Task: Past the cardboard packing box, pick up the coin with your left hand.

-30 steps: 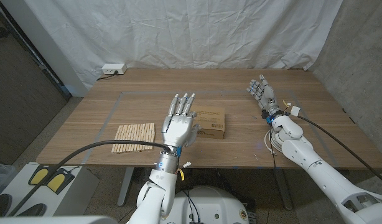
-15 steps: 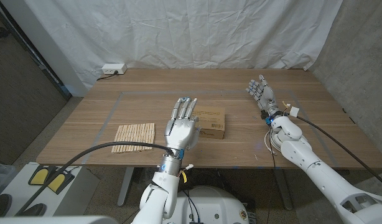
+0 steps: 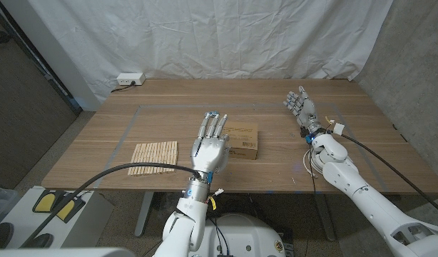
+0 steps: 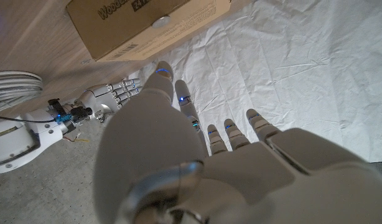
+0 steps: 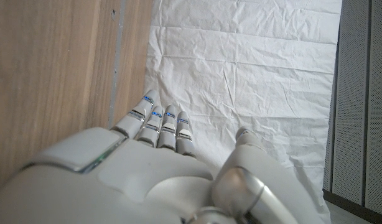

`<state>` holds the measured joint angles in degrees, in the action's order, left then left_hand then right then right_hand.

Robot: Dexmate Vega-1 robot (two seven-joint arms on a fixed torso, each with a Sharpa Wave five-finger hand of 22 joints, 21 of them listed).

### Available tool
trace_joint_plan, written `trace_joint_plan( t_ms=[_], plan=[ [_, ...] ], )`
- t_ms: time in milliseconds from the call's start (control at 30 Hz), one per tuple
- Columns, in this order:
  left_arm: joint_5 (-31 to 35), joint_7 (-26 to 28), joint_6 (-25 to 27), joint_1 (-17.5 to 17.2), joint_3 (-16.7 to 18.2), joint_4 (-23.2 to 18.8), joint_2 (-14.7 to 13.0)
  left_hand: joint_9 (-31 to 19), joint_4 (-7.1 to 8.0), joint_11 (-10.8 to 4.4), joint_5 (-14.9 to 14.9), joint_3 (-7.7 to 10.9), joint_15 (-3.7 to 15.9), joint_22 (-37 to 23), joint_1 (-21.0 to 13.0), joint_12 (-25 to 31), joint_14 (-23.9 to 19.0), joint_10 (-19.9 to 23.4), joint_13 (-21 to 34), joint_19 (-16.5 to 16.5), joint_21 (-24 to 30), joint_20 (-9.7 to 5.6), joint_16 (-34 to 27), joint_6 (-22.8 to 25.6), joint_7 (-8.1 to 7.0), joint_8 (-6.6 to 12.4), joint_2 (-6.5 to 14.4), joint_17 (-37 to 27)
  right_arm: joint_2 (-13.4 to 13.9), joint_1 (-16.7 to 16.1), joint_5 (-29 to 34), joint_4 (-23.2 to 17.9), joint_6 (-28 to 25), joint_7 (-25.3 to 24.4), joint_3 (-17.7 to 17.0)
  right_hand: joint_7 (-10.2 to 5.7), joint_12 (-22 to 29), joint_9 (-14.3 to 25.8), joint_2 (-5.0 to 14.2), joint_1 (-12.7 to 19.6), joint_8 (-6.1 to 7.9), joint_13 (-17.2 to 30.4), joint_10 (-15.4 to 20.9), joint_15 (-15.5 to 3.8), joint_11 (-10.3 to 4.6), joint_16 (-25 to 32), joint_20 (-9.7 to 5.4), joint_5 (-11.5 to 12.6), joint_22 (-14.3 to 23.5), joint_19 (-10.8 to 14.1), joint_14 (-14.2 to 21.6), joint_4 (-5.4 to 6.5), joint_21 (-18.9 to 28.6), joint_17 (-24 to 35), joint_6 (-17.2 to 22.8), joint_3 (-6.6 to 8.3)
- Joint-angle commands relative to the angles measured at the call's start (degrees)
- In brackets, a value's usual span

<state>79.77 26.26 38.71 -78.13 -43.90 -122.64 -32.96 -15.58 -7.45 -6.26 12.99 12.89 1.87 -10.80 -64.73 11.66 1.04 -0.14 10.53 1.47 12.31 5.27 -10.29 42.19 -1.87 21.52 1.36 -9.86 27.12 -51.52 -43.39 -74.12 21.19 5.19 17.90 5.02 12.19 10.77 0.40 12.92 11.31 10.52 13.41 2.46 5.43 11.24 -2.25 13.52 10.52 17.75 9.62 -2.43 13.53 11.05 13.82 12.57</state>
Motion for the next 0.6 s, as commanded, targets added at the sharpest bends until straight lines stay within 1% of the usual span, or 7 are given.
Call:
trace_joint_plan(
  t_ms=[33, 100, 200, 300, 400, 567, 600],
  plan=[
    [-0.46, -1.07, 0.73, 0.66, -0.44, 0.75, 0.21, -0.25, -0.63, -0.27, 0.33, 0.25, 1.48, -0.13, -1.31, -0.1, 0.08, 0.1, 0.14, 0.09, 0.01, 0.28, -0.03, 0.39, -0.51, 0.07, 0.2, -0.05, -0.29, 0.32, -0.3, 1.25, 0.21, 0.55, -0.14, -0.3, 0.03, 0.14, 0.71, 0.09, 0.02, 0.09, 0.32, 0.09, -0.07, 0.07, -0.74, -0.2, 0.15, 0.5, 0.58, -0.13, -0.22, 0.27, 0.46, -0.01],
    [-0.34, -1.24, 1.06, 0.83, -0.51, 1.09, 0.37, -0.28, -0.73, -0.32, 0.3, 0.31, 1.53, -0.13, -1.65, -0.12, 0.11, 0.08, 0.14, 0.07, 0.02, 0.3, -0.03, 0.38, -0.57, 0.05, 0.29, -0.05, -0.39, 0.37, -0.37, 1.46, 0.3, 0.69, -0.14, -0.26, 0.03, 0.14, 0.72, 0.09, 0.03, 0.09, 0.33, 0.07, -0.08, 0.05, -0.73, -0.2, 0.15, 0.5, 0.55, -0.14, -0.23, 0.27, 0.49, -0.01],
    [-1.45, 0.1, 0.96, 1.17, -0.37, 2.17, 0.66, -0.29, -0.76, -0.29, 0.25, 0.32, 1.48, -0.13, -1.85, -0.12, 0.17, 0.09, 0.14, 0.09, 0.01, 0.32, -0.03, 0.29, -0.54, 0.0, 0.37, -0.05, -0.5, 0.45, -0.43, 1.73, 0.41, 0.85, -0.13, -0.28, 0.01, 0.14, 0.73, 0.09, 0.01, 0.09, 0.27, 0.09, -0.12, 0.07, -0.74, -0.21, 0.15, 0.5, 0.6, -0.15, -0.27, 0.27, 0.44, -0.02],
    [-4.19, 1.82, -0.44, 1.6, -0.02, 2.82, 0.4, -0.31, -0.71, -0.48, 0.17, 0.29, 1.63, -0.13, -1.98, -0.09, 0.14, 0.2, 0.14, 0.04, 0.04, 0.15, -0.08, 0.55, -0.64, 0.08, 0.48, -0.07, -0.58, 0.42, -0.46, 1.84, 0.46, 0.81, -0.15, -0.28, 0.01, 0.14, 0.74, 0.09, 0.01, 0.09, 0.28, 0.09, -0.1, 0.07, -0.74, -0.21, 0.15, 0.51, 0.63, -0.17, -0.29, 0.28, 0.44, -0.04],
    [-4.36, 2.51, -0.16, 2.08, -0.54, 3.68, 0.76, -0.29, -0.64, -0.71, 0.1, 0.23, 1.7, -0.13, -2.03, 0.12, 0.12, 0.77, 0.14, 0.02, 0.05, 0.11, -0.11, 0.82, -0.58, 0.14, 0.55, -0.09, -0.6, 0.25, -0.43, 1.7, 0.63, 0.64, -0.24, -0.3, 0.01, 0.14, 0.73, 0.09, 0.01, 0.09, 0.29, 0.11, -0.12, 0.07, -0.82, -0.2, 0.16, 0.55, 0.66, -0.19, -0.31, 0.27, 0.44, -0.05],
    [-4.98, 2.88, 0.06, 2.35, -1.17, 4.07, 0.58, -0.21, -0.56, -0.8, 0.0, 0.12, 1.83, -0.13, -2.09, 0.1, 0.12, 0.8, 0.15, -0.15, 0.12, -0.02, -0.14, 0.84, -0.54, 0.06, 0.59, -0.12, -0.36, -0.04, -0.36, 1.16, 0.65, 0.32, -0.41, -0.29, 0.0, 0.14, 0.76, 0.1, 0.02, 0.09, 0.29, 0.04, -0.06, 0.04, -0.82, -0.2, 0.16, 0.58, 0.62, -0.21, -0.35, 0.28, 0.46, -0.06],
    [-5.26, 4.38, -0.17, 2.36, -1.21, 4.58, 0.58, -0.22, -0.55, -0.82, -0.01, 0.11, 1.88, -0.13, -2.09, 0.09, 0.08, 0.8, 0.15, -0.16, 0.12, -0.05, -0.16, 0.82, -0.57, 0.05, 0.6, -0.12, -0.29, -0.11, -0.3, 1.03, 0.62, 0.22, -0.43, -0.3, 0.0, 0.14, 0.76, 0.1, 0.02, 0.09, 0.29, 0.04, -0.06, 0.05, -0.79, -0.2, 0.16, 0.57, 0.63, -0.22, -0.36, 0.28, 0.46, -0.06]
  ],
)
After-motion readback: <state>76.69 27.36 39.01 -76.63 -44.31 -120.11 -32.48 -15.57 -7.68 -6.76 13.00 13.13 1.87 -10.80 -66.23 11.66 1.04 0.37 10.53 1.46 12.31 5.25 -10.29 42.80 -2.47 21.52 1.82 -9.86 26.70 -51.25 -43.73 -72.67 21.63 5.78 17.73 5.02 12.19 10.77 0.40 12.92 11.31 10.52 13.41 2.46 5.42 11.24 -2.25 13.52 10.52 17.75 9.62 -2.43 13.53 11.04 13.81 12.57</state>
